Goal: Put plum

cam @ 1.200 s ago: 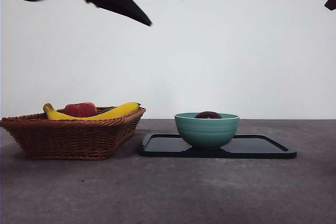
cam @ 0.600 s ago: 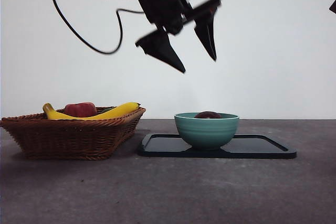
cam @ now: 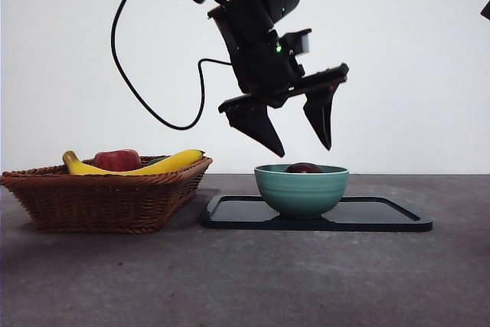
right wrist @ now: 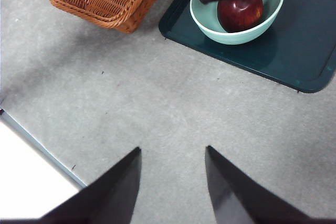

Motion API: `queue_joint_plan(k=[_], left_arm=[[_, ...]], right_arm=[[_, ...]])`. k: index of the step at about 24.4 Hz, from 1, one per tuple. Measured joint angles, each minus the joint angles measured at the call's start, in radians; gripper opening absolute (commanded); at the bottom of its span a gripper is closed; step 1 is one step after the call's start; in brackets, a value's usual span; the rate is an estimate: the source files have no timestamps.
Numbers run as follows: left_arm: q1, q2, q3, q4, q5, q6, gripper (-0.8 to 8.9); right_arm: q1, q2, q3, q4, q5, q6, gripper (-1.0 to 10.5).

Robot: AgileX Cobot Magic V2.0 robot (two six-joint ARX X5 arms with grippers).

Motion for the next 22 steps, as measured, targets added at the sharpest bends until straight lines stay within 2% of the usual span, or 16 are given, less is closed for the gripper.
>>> queue_joint_plan(k=[22], left_arm=[[-0.007,0.056,0.000,-0.002,-0.021,0.008,3.67]], right_arm=[[0.000,0.000,0.000,0.000,0.000,0.000,1.9]])
